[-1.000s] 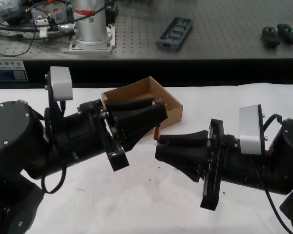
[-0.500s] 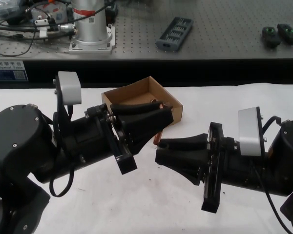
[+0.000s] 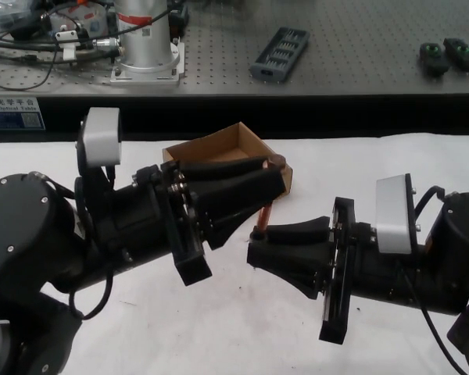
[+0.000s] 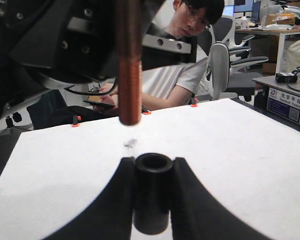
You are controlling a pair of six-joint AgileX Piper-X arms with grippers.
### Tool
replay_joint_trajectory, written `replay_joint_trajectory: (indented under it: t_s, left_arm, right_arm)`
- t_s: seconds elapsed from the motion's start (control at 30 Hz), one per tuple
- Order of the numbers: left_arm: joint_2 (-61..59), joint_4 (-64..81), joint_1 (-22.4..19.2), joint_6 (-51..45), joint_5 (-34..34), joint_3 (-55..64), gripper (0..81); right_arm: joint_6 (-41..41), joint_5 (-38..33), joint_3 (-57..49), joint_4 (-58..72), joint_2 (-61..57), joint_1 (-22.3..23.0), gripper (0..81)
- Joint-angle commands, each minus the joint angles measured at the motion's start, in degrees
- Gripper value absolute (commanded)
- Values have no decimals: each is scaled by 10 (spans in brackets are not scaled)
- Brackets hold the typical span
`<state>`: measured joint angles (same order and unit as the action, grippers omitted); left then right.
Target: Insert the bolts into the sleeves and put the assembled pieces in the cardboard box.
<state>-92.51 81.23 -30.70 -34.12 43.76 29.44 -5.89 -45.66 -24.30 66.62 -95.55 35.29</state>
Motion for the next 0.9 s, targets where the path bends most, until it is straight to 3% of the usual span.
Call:
replay_joint_trajectory:
  t_s: [0.0,0.43,0.67,0.87]
  left_arm:
    - [1,20,-1,-9,4,1,6]
    - [1,58,0,4,-9,-10,6]
    - [0,54,0,32,-56,-29,6]
    - [0,30,0,23,-56,-28,6]
  right_arm:
    - [16,1,-5,-7,8,-3,58]
    - [38,1,-5,-24,8,-3,58]
    - [6,1,-5,29,8,-3,58]
    - [3,1,-5,39,8,-3,58]
